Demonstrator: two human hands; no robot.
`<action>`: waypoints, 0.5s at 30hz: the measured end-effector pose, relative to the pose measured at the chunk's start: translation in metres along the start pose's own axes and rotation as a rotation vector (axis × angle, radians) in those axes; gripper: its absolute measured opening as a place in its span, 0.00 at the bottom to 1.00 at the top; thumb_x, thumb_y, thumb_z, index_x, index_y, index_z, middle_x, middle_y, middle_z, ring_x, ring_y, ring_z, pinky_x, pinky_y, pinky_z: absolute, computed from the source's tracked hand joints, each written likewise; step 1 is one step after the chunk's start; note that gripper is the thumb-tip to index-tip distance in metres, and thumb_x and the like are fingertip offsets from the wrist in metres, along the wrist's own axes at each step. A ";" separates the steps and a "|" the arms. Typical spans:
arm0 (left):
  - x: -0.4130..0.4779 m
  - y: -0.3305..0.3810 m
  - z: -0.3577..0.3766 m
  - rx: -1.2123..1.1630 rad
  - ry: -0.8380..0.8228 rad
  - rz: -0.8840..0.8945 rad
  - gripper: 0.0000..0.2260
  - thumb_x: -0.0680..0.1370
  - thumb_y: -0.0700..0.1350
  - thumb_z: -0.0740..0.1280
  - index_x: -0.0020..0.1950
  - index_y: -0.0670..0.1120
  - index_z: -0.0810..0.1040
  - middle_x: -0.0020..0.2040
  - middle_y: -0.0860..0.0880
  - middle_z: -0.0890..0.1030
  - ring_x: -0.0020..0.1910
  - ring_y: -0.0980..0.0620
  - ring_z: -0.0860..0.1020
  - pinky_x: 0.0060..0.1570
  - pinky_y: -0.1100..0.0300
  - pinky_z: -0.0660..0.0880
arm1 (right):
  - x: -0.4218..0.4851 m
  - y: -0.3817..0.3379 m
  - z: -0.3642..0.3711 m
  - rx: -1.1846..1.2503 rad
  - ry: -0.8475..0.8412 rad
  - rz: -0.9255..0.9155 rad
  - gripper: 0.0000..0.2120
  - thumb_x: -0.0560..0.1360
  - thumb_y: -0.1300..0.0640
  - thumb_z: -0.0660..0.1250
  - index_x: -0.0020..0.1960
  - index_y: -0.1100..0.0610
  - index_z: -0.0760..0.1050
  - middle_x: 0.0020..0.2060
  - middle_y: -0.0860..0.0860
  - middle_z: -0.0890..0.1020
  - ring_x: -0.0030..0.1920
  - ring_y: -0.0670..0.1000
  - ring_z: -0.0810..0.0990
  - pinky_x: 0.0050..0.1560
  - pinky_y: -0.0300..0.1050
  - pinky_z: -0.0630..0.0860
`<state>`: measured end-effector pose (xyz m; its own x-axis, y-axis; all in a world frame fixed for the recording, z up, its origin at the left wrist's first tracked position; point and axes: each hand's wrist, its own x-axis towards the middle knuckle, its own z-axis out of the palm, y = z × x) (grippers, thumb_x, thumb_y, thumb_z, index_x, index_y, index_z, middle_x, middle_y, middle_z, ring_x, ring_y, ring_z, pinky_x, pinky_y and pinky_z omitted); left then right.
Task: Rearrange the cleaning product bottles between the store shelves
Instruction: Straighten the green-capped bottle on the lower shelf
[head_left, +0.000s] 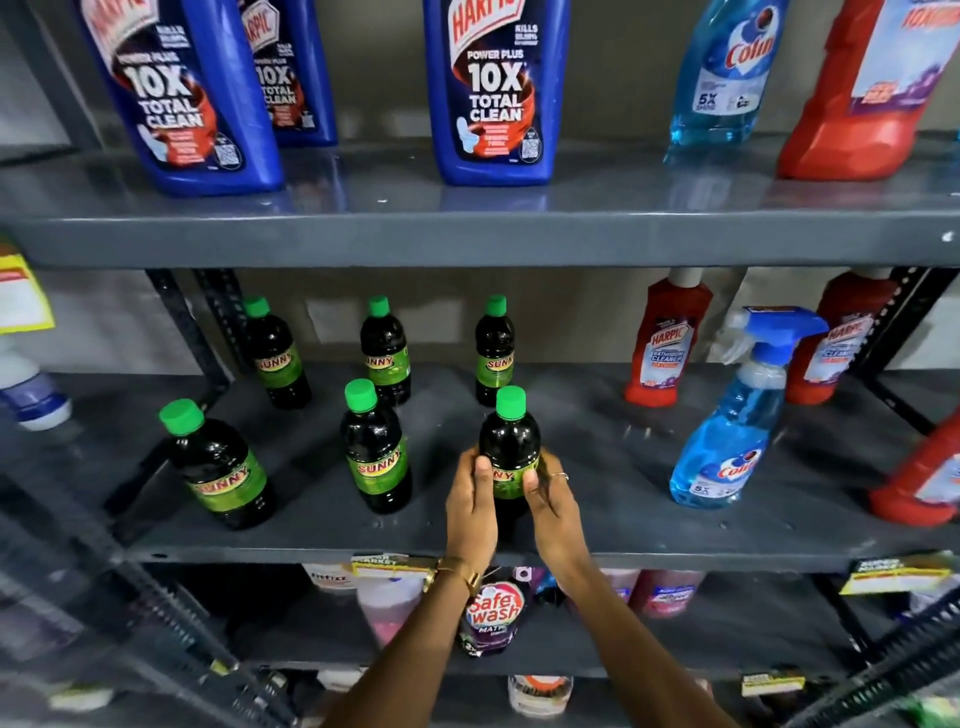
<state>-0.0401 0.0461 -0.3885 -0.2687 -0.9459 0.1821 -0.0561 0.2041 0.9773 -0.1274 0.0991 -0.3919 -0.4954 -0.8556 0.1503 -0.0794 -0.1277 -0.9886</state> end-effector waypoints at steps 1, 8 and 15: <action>-0.002 0.000 0.000 -0.006 -0.001 -0.007 0.11 0.82 0.45 0.54 0.59 0.48 0.74 0.54 0.50 0.80 0.48 0.73 0.76 0.49 0.78 0.69 | -0.001 0.001 0.000 0.006 0.007 0.001 0.17 0.81 0.61 0.56 0.69 0.59 0.67 0.60 0.53 0.78 0.62 0.48 0.76 0.64 0.37 0.73; -0.010 0.016 0.009 0.007 0.134 -0.086 0.21 0.82 0.46 0.54 0.75 0.46 0.60 0.76 0.45 0.64 0.75 0.49 0.62 0.74 0.55 0.59 | -0.008 -0.003 -0.004 0.040 0.093 0.030 0.26 0.80 0.56 0.58 0.77 0.53 0.54 0.67 0.46 0.72 0.66 0.42 0.72 0.66 0.31 0.68; -0.048 0.048 0.069 0.227 0.215 0.438 0.25 0.79 0.52 0.58 0.75 0.55 0.55 0.76 0.48 0.59 0.77 0.54 0.53 0.76 0.56 0.51 | -0.011 -0.030 -0.100 -0.004 0.749 -0.224 0.14 0.81 0.57 0.57 0.65 0.56 0.68 0.59 0.56 0.75 0.57 0.47 0.75 0.60 0.36 0.71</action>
<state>-0.0963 0.1187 -0.3581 -0.1116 -0.7851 0.6092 -0.1959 0.6184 0.7611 -0.2062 0.1626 -0.3629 -0.9189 -0.2432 0.3106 -0.2486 -0.2545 -0.9346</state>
